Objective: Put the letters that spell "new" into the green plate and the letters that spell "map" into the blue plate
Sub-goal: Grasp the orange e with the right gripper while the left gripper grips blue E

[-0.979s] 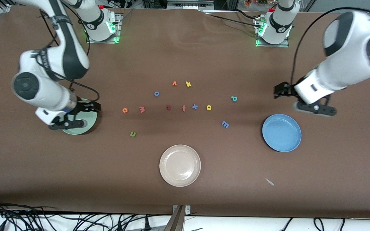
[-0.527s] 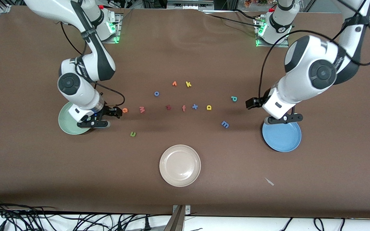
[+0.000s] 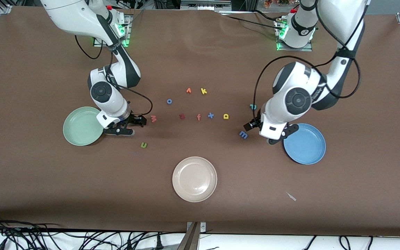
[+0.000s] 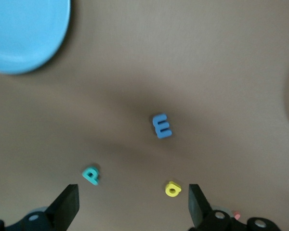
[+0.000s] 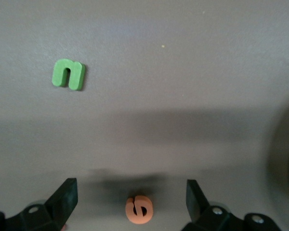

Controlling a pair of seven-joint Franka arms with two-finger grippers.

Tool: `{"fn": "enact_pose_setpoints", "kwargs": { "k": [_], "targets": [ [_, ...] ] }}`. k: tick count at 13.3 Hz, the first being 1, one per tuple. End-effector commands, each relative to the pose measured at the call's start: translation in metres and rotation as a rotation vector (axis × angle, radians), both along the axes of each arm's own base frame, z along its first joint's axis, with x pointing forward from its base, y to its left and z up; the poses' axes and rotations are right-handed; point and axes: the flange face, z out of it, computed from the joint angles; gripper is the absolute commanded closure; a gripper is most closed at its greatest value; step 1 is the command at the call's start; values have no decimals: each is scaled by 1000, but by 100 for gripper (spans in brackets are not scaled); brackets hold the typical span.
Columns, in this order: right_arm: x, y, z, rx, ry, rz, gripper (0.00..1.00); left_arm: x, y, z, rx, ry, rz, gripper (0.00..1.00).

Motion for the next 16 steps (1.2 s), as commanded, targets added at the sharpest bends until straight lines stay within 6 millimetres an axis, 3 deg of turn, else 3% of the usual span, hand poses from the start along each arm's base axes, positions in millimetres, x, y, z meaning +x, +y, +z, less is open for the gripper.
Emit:
{"fn": "enact_pose_setpoints", "kwargs": {
  "k": [1,4,6,8,10,13,16],
  "targets": [
    [-4,1,-6,2,9,-10,2,9,-17,-33,36,9,39,0],
    [-14,4,-14,-2,35,3,14,9,-32,-79,91,-5,-19,0],
    [-17,4,-14,-12,66,3,22,21,-29,-85,59,-68,24,0],
    [-19,3,-13,-20,87,3,27,21,-32,-108,60,-79,87,0],
    [-19,3,-12,-21,89,4,36,21,-35,-117,52,-88,105,1],
    [-18,3,-11,-19,85,6,51,21,-34,-129,50,-86,116,22],
    [-17,4,-10,-18,82,1,66,19,-30,-135,61,-77,123,33]
  ]
}}
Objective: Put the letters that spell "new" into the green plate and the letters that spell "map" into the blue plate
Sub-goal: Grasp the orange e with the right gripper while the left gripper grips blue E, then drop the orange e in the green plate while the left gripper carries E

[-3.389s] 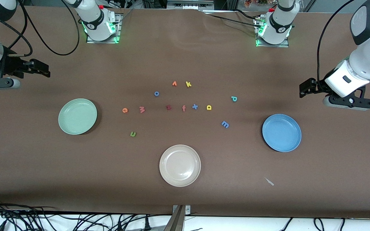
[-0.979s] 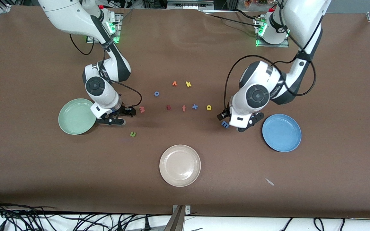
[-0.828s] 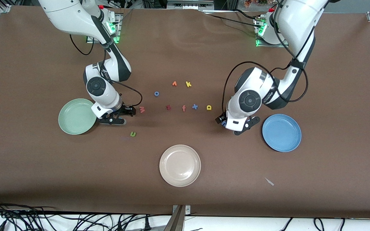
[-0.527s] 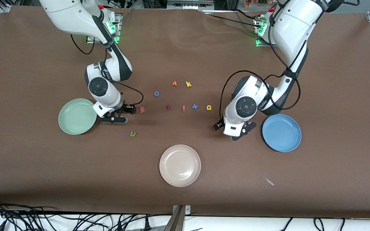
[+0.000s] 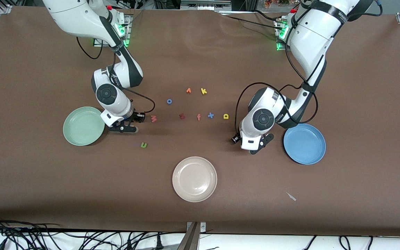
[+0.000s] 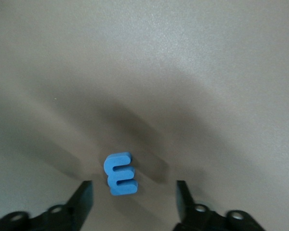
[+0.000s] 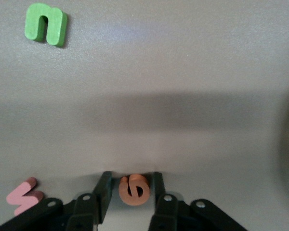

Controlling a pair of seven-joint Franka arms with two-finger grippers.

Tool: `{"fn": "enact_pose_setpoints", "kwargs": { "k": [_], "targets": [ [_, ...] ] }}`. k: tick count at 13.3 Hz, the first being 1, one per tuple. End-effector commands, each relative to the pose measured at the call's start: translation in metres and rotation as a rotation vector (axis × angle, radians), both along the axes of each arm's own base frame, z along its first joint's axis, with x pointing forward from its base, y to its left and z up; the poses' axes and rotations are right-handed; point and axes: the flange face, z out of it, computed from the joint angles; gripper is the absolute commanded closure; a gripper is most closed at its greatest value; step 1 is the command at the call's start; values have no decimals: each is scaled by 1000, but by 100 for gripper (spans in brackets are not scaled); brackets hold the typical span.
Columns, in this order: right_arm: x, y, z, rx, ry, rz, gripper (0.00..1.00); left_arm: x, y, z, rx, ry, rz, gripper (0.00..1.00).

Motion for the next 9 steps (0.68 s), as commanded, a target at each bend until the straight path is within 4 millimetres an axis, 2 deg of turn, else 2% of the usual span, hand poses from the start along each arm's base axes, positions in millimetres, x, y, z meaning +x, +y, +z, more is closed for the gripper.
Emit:
{"fn": "enact_pose_setpoints", "kwargs": {
  "k": [1,2,4,6,7,8,9],
  "targets": [
    [-2,1,5,4,8,-12,76,4,1,-4,34,-16,2,35],
    [-2,1,5,4,8,-13,81,1,1,-8,48,-16,-13,36],
    [2,3,9,7,1,-10,90,-3,2,-16,82,-15,-4,57],
    [8,5,20,2,15,-17,95,-5,3,-25,118,-25,-20,65],
    [16,7,34,-4,31,-18,95,-4,3,-24,132,-38,-38,79],
    [25,8,48,-16,59,-28,96,-1,4,-19,130,-41,-29,89],
    [36,5,63,-21,85,-47,96,2,5,-16,128,-46,-11,93]
  ]
}}
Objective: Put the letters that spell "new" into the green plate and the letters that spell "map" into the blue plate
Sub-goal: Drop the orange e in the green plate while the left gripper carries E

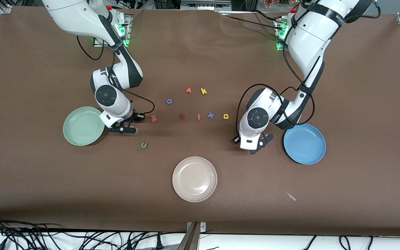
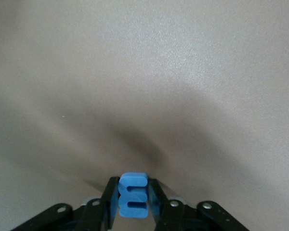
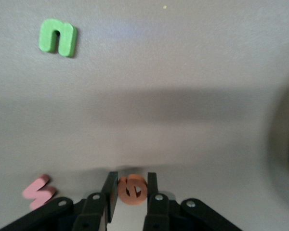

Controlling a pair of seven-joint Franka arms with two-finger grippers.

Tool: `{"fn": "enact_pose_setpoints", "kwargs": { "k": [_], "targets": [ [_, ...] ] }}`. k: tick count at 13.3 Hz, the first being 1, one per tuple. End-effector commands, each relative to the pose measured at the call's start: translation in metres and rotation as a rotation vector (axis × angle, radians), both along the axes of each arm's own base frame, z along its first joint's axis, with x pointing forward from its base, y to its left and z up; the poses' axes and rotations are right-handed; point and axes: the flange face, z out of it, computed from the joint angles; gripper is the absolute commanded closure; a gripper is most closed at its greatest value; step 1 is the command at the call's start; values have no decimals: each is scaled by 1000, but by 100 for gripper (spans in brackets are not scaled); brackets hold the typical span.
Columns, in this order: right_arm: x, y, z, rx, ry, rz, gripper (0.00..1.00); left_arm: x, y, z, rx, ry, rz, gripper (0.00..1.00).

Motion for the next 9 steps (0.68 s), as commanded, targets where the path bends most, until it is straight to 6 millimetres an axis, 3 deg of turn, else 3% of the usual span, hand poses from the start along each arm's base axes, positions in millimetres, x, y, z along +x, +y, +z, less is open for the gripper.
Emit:
{"fn": "enact_pose_setpoints", "kwargs": {
  "k": [1,3,5,7,9],
  "targets": [
    [29,-12,47,-13,54,-56,96,7,6,-2,38,-17,26,94],
    [46,-41,62,-31,63,-99,96,15,14,18,32,-35,34,95],
    [60,-66,74,-38,47,-135,96,37,48,37,56,-1,85,93],
    [70,-96,76,-40,60,-149,96,43,61,48,80,53,32,100],
    [71,-132,70,-41,100,-143,96,51,93,54,81,90,-28,100]
  ]
}}
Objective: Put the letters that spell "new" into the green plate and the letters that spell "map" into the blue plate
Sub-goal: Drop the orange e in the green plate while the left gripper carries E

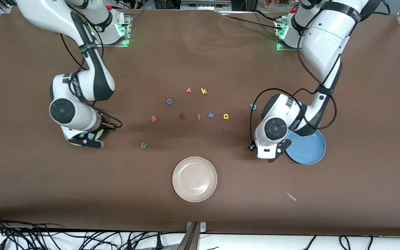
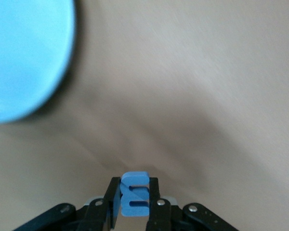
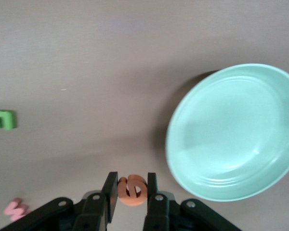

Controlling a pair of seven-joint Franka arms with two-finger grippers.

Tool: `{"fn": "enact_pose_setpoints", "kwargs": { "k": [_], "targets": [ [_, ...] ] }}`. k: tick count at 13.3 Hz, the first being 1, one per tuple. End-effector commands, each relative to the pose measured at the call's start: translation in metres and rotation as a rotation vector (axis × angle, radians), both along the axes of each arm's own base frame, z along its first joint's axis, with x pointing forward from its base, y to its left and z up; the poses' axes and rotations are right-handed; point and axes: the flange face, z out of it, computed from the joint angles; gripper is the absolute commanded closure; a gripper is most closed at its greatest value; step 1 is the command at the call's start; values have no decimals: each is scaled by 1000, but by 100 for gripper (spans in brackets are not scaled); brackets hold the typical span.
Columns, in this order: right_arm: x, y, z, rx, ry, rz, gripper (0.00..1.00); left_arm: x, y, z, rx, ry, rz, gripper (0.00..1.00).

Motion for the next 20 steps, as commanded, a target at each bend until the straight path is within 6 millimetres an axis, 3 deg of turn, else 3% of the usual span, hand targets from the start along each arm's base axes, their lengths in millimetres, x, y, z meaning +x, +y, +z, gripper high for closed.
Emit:
{"fn": "enact_pose_setpoints", "kwargs": {
  "k": [1,3,5,7,8,9,10,11,12,13,17,20],
  "targets": [
    [5,-39,-6,22,52,26,96,8,38,18,15,37,-118,100],
    [6,-74,-21,34,76,56,96,12,71,19,-1,91,-207,99],
    [6,-101,-32,56,76,111,95,22,120,22,-39,103,-275,97],
    [0,-106,-41,61,56,135,92,25,149,16,-69,119,-338,92],
    [-4,-106,-46,62,45,134,90,24,151,14,-75,126,-346,81],
    [-9,-108,-50,64,23,140,89,23,147,12,-74,129,-353,49],
    [-15,-109,-52,67,-6,149,88,22,144,11,-74,131,-359,1],
    [-22,-110,-55,68,-33,161,84,22,142,11,-73,131,-361,0],
    [-26,-110,-58,70,-53,163,63,22,142,13,-72,129,-361,0],
    [-26,-110,-57,70,-68,144,1,21,136,16,-78,128,-366,0],
    [-16,-100,-42,78,-52,145,0,-3,81,29,-140,157,-390,0],
    [-11,-49,-35,89,-77,62,0,-27,58,44,-178,160,-283,0]
  ]
}}
